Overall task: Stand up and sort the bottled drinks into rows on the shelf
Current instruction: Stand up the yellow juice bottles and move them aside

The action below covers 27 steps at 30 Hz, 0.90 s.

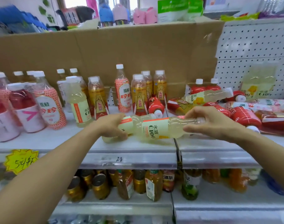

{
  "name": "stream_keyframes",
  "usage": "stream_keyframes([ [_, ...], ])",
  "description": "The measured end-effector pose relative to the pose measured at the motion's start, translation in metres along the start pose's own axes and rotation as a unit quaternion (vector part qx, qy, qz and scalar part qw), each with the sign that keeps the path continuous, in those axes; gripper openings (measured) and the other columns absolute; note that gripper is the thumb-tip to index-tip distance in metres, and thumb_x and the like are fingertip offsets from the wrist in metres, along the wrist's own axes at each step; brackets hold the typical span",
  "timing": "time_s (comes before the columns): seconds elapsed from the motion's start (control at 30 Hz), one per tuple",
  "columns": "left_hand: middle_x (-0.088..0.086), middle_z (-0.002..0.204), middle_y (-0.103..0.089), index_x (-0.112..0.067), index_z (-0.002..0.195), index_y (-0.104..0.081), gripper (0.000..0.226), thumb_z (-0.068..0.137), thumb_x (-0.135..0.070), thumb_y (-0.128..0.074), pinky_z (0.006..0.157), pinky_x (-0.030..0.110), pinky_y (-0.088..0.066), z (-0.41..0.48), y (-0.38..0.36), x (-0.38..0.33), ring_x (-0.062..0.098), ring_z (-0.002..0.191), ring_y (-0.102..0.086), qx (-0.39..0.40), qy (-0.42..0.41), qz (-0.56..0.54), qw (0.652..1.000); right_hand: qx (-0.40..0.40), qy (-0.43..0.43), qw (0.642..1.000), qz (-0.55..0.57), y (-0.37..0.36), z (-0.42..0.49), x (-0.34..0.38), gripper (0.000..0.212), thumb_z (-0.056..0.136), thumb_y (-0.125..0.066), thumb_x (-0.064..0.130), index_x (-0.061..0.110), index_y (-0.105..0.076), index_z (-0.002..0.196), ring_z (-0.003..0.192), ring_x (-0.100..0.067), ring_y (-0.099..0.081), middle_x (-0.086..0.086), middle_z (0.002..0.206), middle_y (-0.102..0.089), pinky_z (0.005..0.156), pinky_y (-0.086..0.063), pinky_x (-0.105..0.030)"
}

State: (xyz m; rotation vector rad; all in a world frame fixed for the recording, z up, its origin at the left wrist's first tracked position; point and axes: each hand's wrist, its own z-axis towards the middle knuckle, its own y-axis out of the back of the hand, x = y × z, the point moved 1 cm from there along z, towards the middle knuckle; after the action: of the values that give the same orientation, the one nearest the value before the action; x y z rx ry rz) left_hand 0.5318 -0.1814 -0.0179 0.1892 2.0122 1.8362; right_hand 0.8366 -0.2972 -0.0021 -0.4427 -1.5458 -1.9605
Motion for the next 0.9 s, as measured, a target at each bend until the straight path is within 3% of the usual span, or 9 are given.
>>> stream_keyframes([
  [0.13, -0.001, 0.106, -0.064, -0.028, 0.124, -0.052, 0.053, 0.08, -0.025, -0.082, 0.08, 0.031, -0.054, -0.004, 0.008, 0.024, 0.016, 0.093, -0.063, -0.034, -0.008, -0.188, 0.982, -0.079, -0.033, 0.988, 0.126, 0.009, 0.019, 0.024, 0.043, 0.072, -0.085, 0.02, 0.017, -0.058, 0.106, 0.061, -0.006, -0.063, -0.007, 0.092, -0.064, 0.053, -0.048, -0.019],
  [0.23, 0.004, 0.111, -0.062, -0.029, 0.129, -0.048, 0.067, 0.074, -0.03, -0.086, 0.082, 0.036, -0.055, -0.005, 0.003, 0.048, 0.023, 0.101, -0.062, -0.092, -0.001, -0.363, 0.927, -0.112, -0.03, 0.972, 0.202, 0.003, 0.039, 0.051, 0.044, 0.073, -0.084, 0.012, 0.012, -0.059, 0.109, 0.056, -0.004, -0.063, -0.011, 0.094, -0.067, 0.05, -0.051, -0.02],
  [0.33, 0.004, 0.12, -0.063, -0.026, 0.134, -0.044, 0.082, 0.066, -0.031, -0.089, 0.091, 0.037, -0.052, -0.006, -0.016, 0.062, 0.024, 0.113, -0.061, -0.178, 0.007, -0.487, 0.855, -0.127, 0.001, 0.975, 0.185, -0.015, 0.057, 0.077, 0.04, 0.075, -0.083, 0.014, 0.02, -0.061, 0.107, 0.08, -0.011, -0.07, -0.003, 0.096, -0.071, 0.072, -0.06, -0.031],
  [0.4, 0.002, 0.126, -0.061, -0.024, 0.142, -0.038, 0.083, 0.074, -0.02, -0.086, 0.097, 0.04, -0.051, -0.007, -0.025, 0.068, 0.019, 0.115, -0.061, -0.223, 0.001, -0.518, 0.825, -0.107, 0.026, 0.98, 0.164, -0.027, 0.069, 0.09, 0.035, 0.078, -0.081, 0.017, 0.021, -0.062, 0.106, 0.089, -0.01, -0.069, 0.004, 0.098, -0.071, 0.079, -0.058, -0.028],
  [0.53, -0.002, 0.126, -0.061, -0.027, 0.143, -0.033, 0.078, 0.081, -0.019, -0.081, 0.101, 0.044, -0.05, -0.003, -0.025, 0.085, 0.015, 0.114, -0.061, -0.212, -0.015, -0.502, 0.838, -0.058, 0.077, 0.995, 0.025, -0.045, 0.096, 0.114, 0.029, 0.084, -0.075, 0.032, 0.019, -0.061, 0.107, 0.095, -0.008, -0.065, 0.008, 0.103, -0.067, 0.082, -0.055, -0.031],
  [0.63, -0.004, 0.125, -0.061, -0.031, 0.141, -0.033, 0.078, 0.081, -0.021, -0.081, 0.102, 0.043, -0.05, 0.002, -0.023, 0.09, 0.013, 0.114, -0.061, -0.196, -0.033, -0.492, 0.847, -0.048, 0.089, 0.995, 0.016, -0.061, 0.119, 0.125, 0.031, 0.082, -0.073, 0.037, 0.018, -0.062, 0.105, 0.095, -0.011, -0.066, 0.005, 0.103, -0.069, 0.084, -0.056, -0.04],
  [0.73, -0.005, 0.128, -0.06, -0.036, 0.137, -0.033, 0.074, 0.081, -0.023, -0.08, 0.104, 0.041, -0.047, 0.005, -0.022, 0.093, 0.014, 0.118, -0.059, -0.192, -0.045, -0.479, 0.855, -0.058, 0.091, 0.994, 0.02, -0.079, 0.137, 0.131, 0.048, 0.073, -0.067, 0.053, 0.02, -0.06, 0.106, 0.097, -0.014, -0.066, 0.004, 0.105, -0.069, 0.085, -0.056, -0.044],
  [0.8, -0.004, 0.128, -0.06, -0.036, 0.135, -0.034, 0.071, 0.083, -0.023, -0.08, 0.101, 0.038, -0.049, 0.006, -0.025, 0.095, 0.014, 0.12, -0.058, -0.199, -0.046, -0.471, 0.858, -0.068, 0.093, 0.993, 0.026, -0.089, 0.148, 0.13, 0.049, 0.074, -0.067, 0.052, 0.019, -0.059, 0.109, 0.099, -0.015, -0.065, 0.004, 0.107, -0.068, 0.086, -0.056, -0.043],
  [0.9, -0.005, 0.129, -0.056, -0.035, 0.136, -0.029, 0.071, 0.087, -0.016, -0.076, 0.088, 0.021, -0.051, 0.001, -0.033, 0.092, 0.016, 0.122, -0.056, -0.179, -0.041, -0.477, 0.859, -0.057, 0.085, 0.994, 0.036, -0.09, 0.149, 0.125, 0.039, 0.087, -0.069, 0.039, 0.016, -0.062, 0.118, 0.103, -0.014, -0.065, 0.002, 0.112, -0.068, 0.09, -0.055, -0.041],
])
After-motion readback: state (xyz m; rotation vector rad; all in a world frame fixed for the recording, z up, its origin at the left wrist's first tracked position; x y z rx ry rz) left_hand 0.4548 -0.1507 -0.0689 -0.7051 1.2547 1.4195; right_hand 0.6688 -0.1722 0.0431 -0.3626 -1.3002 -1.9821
